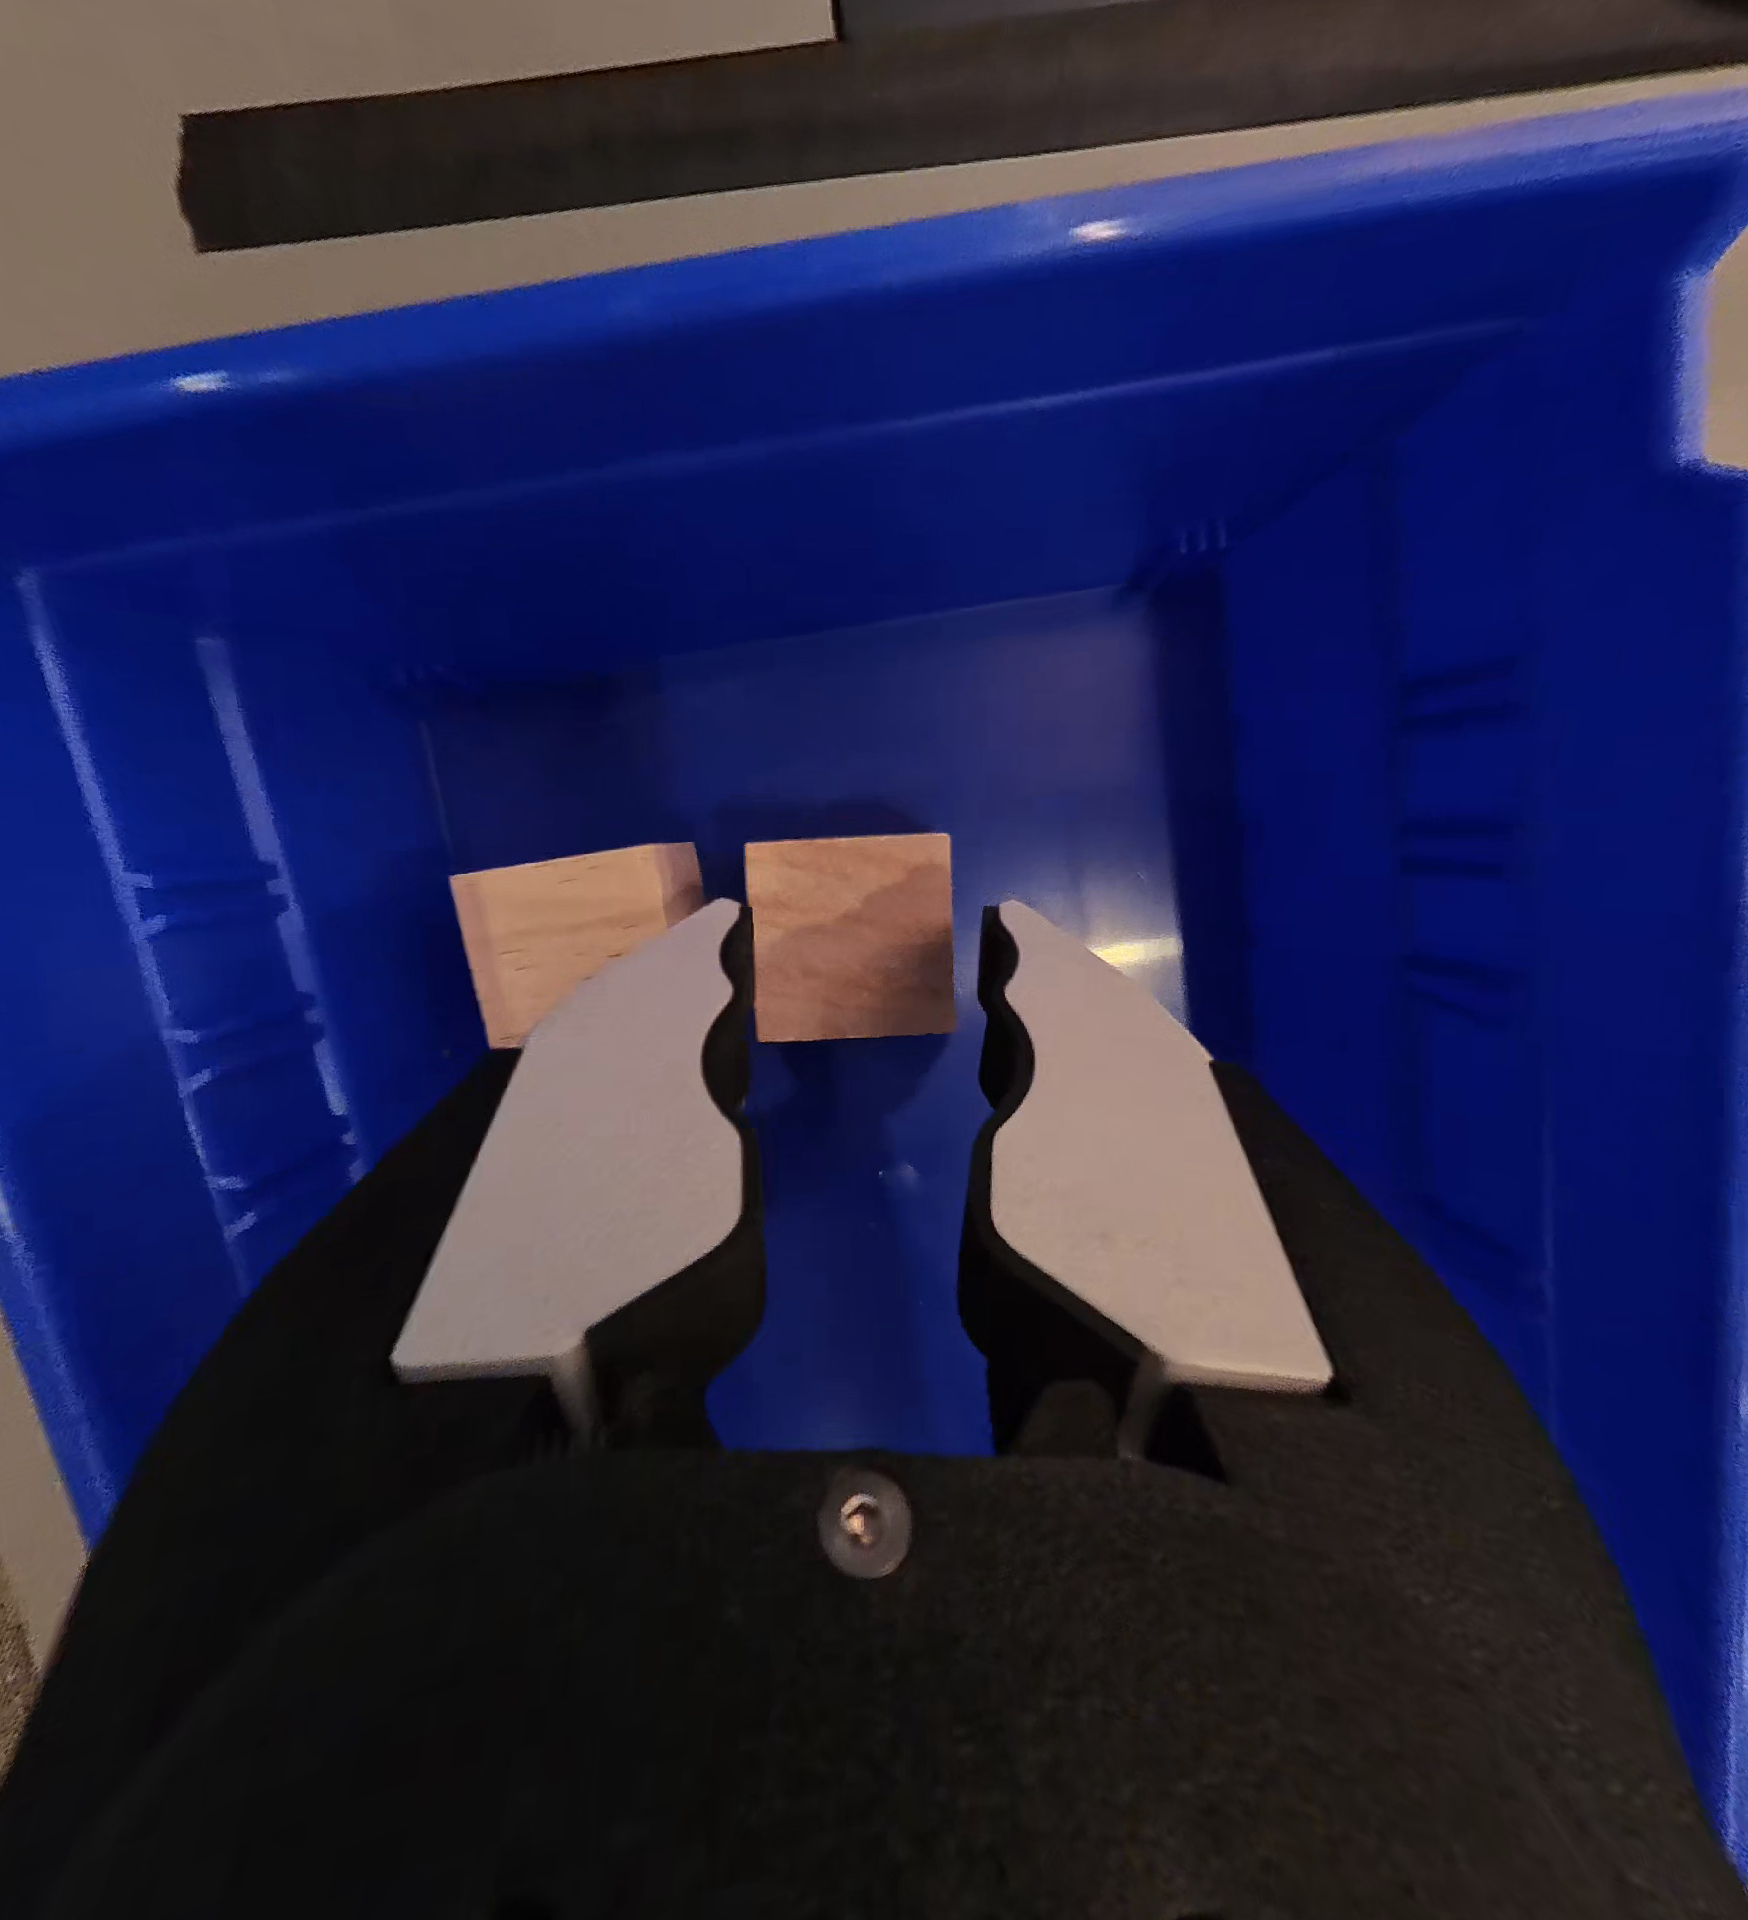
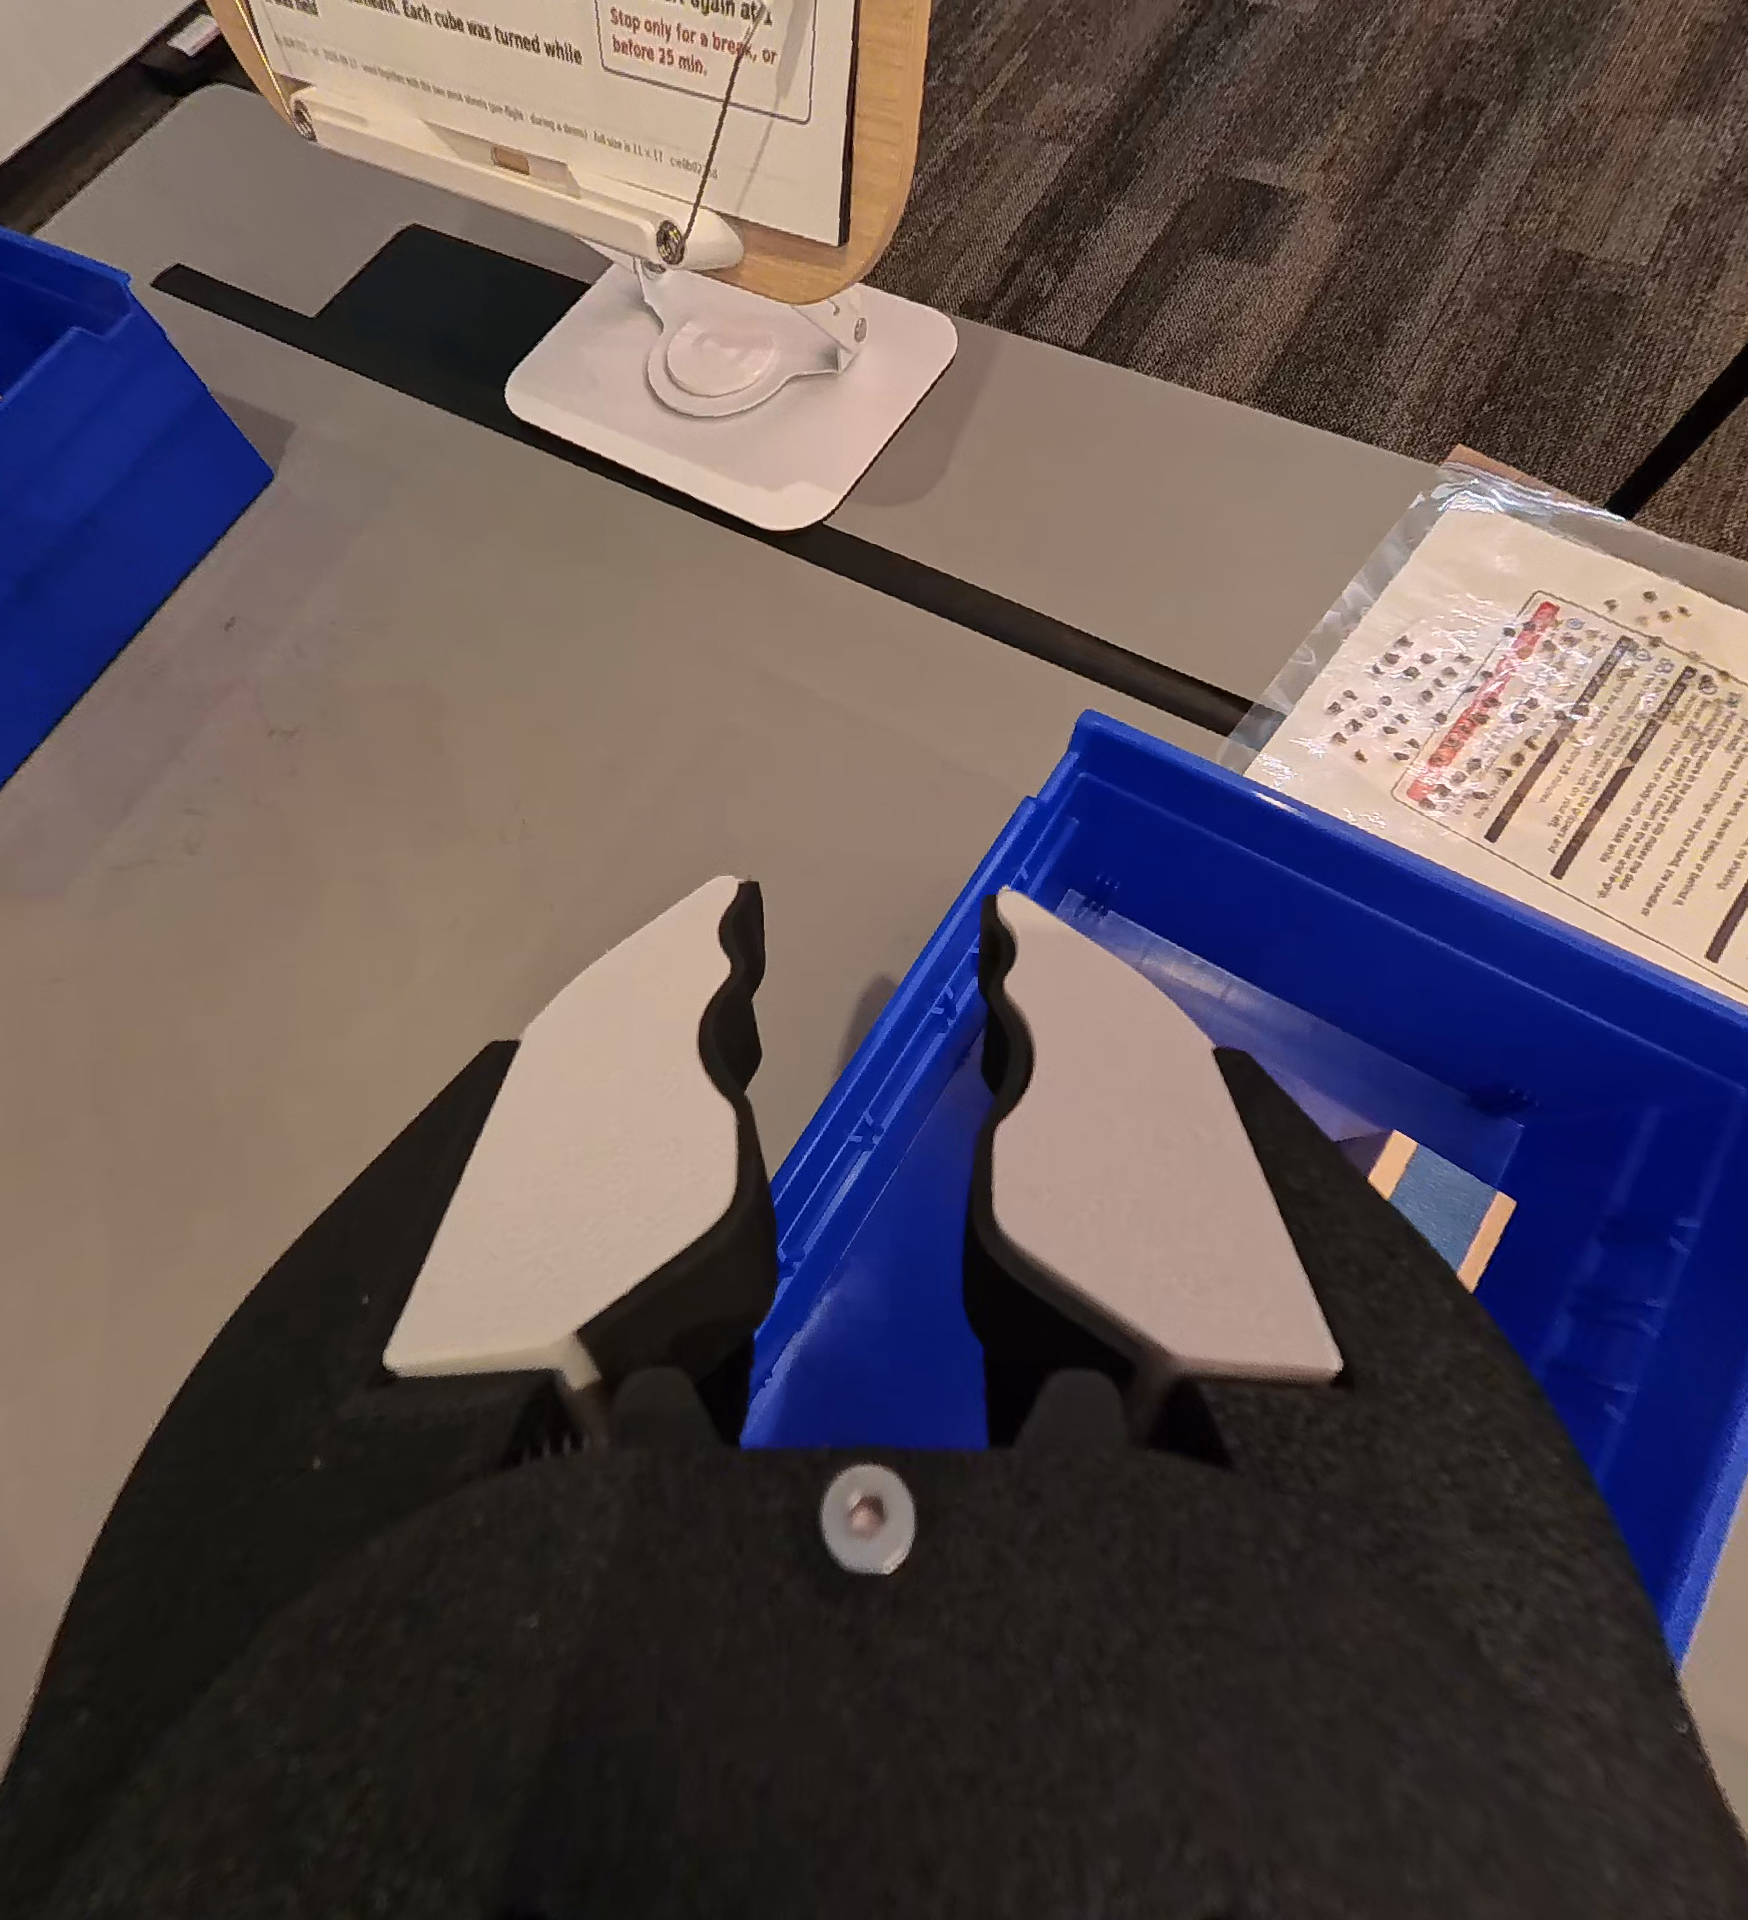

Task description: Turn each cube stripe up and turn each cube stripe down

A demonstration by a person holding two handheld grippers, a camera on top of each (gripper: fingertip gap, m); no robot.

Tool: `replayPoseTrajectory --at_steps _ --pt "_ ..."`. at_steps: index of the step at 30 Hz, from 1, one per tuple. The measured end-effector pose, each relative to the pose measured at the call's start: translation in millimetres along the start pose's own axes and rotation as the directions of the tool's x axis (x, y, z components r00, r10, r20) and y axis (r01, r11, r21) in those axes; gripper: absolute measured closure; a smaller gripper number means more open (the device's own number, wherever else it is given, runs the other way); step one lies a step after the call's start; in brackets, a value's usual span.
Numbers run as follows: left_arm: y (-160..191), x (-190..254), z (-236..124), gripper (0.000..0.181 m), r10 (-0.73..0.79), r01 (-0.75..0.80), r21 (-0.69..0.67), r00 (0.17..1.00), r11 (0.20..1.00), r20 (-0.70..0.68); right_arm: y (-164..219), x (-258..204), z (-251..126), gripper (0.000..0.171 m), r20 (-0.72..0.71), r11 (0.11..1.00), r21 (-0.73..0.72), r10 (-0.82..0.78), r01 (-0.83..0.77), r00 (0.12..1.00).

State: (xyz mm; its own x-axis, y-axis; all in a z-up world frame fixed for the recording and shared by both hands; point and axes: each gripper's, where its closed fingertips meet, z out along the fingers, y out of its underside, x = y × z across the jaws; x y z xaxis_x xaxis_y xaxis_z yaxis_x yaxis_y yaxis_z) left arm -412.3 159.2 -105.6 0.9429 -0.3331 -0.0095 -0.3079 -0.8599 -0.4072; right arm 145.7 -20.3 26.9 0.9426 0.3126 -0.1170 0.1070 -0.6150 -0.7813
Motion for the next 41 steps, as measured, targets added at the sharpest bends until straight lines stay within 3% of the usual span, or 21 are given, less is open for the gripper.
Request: replayPoseTrajectory --at_steps 22,27,30,33,36,38,41 --pt "19.6 -5.3 18.6 0.136 -0.017 0.022 -0.139 0.999 0.990 0.041 9.8 -5.6 17.3 0.130 -0.012 0.995 -0.090 -0.045 0.044 0.999" --pt "17.2 4.1 13.9 0.137 -0.024 0.019 -0.135 0.999 0.991 -0.030 10.2 -8.6 19.7 0.131 -0.012 0.993 -0.102 -0.061 0.060 0.998" --pt "10.6 7.5 -7.5 0.137 0.001 -0.006 -0.078 0.998 0.997 -0.066 7.7 -13.2 20.6 0.131 -0.014 0.991 -0.100 -0.092 0.090 0.996" --pt "-12.3 27.9 -55.9 0.137 0.007 0.020 0.118 0.975 0.993 -0.224 0.3 -25.3 22.3 0.132 0.007 0.987 -0.073 -0.141 0.141 0.990" --pt "-33.7 85.7 -136.4 0.137 0.163 0.067 0.371 0.817 0.926 -0.553 -19.7 -54.7 24.0 0.130 0.052 0.956 0.034 -0.293 0.292 0.955" --pt "-33.7 127.0 -190.4 0.137 0.312 0.115 0.471 0.611 0.874 -0.728 -36.4 -92.4 22.2 0.128 0.088 0.880 0.163 -0.463 0.446 0.882" --pt "-23.5 174.0 -242.7 0.138 0.438 0.177 0.487 0.253 0.855 -0.863 -54.8 -165.3 12.7 0.119 0.083 0.686 0.393 -0.690 0.612 0.719"
